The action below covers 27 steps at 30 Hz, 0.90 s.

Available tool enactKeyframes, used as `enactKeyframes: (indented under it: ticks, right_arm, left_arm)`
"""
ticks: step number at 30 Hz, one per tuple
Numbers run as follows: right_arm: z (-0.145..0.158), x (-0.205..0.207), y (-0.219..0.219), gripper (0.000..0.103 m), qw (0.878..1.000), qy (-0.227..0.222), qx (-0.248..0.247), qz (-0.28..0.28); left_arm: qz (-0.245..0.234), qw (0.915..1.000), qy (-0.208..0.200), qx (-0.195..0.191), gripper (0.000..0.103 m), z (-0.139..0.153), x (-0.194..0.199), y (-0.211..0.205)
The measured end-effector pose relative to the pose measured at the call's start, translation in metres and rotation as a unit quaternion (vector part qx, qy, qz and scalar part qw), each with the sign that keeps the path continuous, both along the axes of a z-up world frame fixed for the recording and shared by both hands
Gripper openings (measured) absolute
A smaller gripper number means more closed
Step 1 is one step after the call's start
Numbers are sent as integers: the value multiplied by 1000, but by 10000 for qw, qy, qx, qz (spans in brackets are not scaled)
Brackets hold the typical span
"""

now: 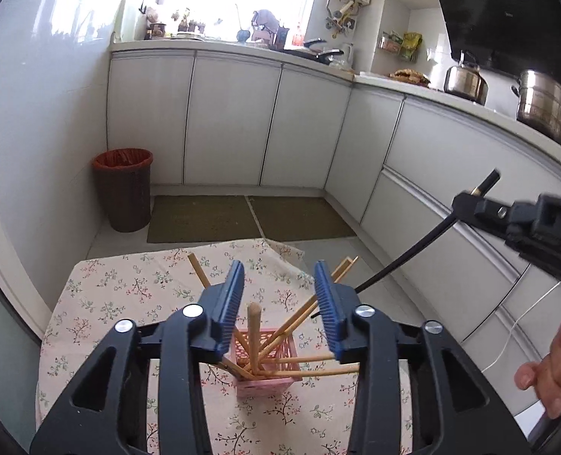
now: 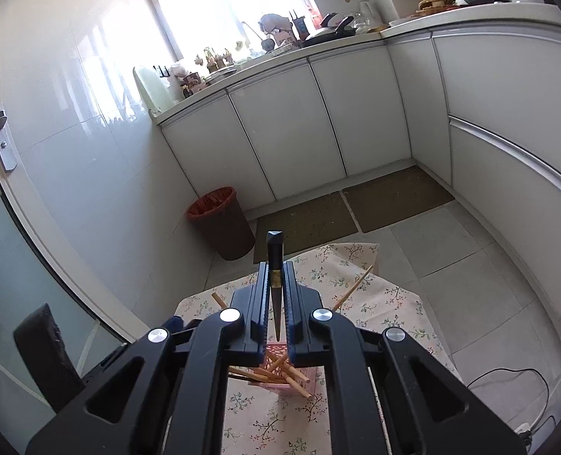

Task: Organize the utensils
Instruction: 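Carry both chopsticks over the pink holder and lower them in, then open both grippers to release the chopsticks into the holder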

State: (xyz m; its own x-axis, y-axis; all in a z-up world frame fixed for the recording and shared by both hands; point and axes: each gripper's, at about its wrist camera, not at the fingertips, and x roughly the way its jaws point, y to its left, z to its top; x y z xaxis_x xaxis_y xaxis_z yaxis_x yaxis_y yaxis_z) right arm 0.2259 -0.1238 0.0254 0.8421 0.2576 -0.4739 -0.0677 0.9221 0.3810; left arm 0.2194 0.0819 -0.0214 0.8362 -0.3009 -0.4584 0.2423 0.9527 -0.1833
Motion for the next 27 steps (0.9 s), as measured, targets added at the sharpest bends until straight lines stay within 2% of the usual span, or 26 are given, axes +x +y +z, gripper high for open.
enactKeyframes:
  ticks: [3,5,9,19,23,24,26,27]
  right_arm:
    - [-5,6,6,7,10000,48,-31,30]
    - [-7,10,14,7,9999,48,-106,53]
    - [-11,19,30,7,9996,78,-256,93]
    - [-47,45,61,8,9981,236,-547,166]
    - [-58,53,70,12,9980,249,-525,255]
    - [-55,51,70,16,9984,201,-476,241]
    - [-44,42,65,32,9988,18,-471,139]
    - [-38,36,63,33,9986,-61,-512,84]
  left_arm:
    - [216,9990,-270,-281,50,20,-9,18]
    - [381,9974,-412,-456,62,29,-15,28]
    - [636,9954,-471,-545,64,38,-18,45]
    - [751,9949,-252,-624,64,34,-13,63]
    - [860,9946,-263,-524,68,35,-15,65]
    - [889,9944,-281,-502,68,36,-16,65]
    - [1022,9935,-354,-349,74,39,-20,63]
    - [1109,9927,-399,-242,76,41,-23,60]
